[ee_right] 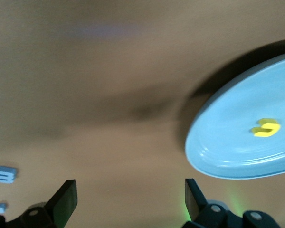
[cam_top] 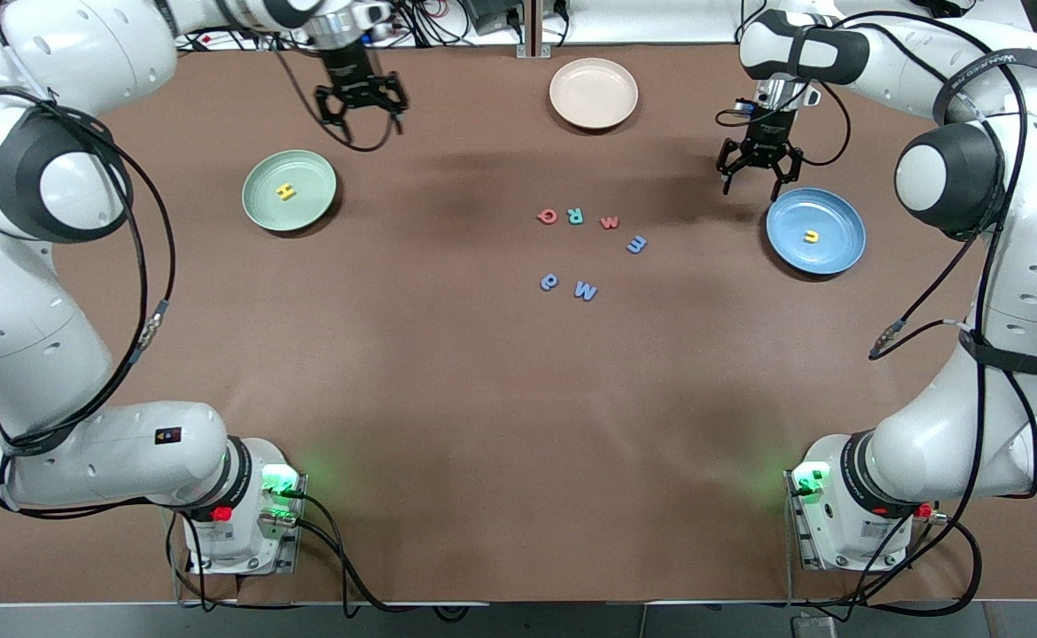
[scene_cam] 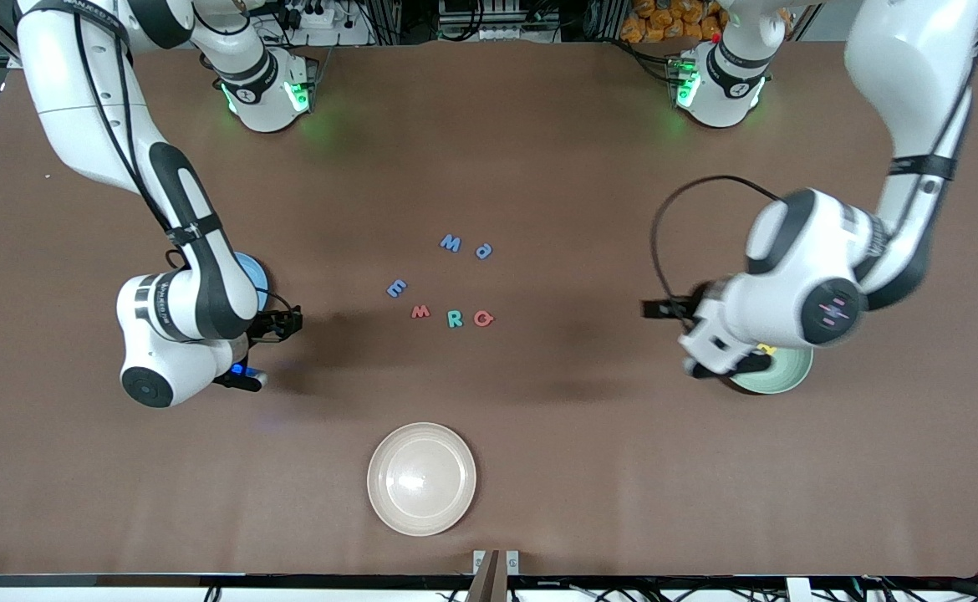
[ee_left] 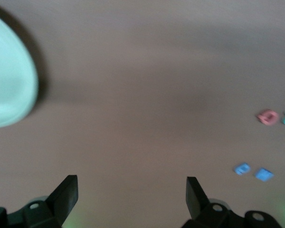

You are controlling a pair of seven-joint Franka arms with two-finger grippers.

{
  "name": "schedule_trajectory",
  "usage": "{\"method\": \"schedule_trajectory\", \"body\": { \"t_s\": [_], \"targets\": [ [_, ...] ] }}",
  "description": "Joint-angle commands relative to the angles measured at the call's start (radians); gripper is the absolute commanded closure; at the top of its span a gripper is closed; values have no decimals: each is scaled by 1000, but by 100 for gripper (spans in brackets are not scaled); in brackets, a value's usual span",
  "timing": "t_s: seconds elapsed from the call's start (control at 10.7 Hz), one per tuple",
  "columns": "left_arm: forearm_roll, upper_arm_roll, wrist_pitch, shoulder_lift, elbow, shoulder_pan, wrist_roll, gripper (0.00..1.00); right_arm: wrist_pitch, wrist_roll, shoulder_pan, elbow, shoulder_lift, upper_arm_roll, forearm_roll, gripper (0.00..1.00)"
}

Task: Sort upper and lower case letters into plates
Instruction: 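Move the left gripper back over the letters, right gripper holding still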

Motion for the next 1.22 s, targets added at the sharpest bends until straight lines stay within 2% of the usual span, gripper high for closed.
{"method": "schedule_trajectory", "body": {
  "t_s": [0.0, 0.09, 0.19, 0.56, 0.75, 0.84, 1.12],
  "targets": [
    [71, -88, 1, -51, -9, -26, -38, 0, 8, 22, -2, -21, -21, 2, 31, 0],
    [81, -110, 38, -51, -9, -75, -76, 0, 6, 25, -1, -21, -21, 2, 33, 0],
    [96, -104, 61, -40, -6, -133, -196, 0, 11, 49, 1, -21, -22, 2, 31, 0],
    [136, -78, 262, 87, -6, -223, -548, 0, 18, 91, 22, -20, -22, 2, 31, 0],
    [196, -3, 344, 147, -3, -334, -711, 0, 21, 106, 31, -20, -22, 2, 30, 0],
    [194, 34, 406, 167, 2, -387, -769, 0, 21, 106, 33, -20, -22, 2, 31, 0],
    [193, 141, 472, 233, 58, -531, -875, 0, 25, 109, 34, -20, -22, 3, 33, 0]
  ]
}}
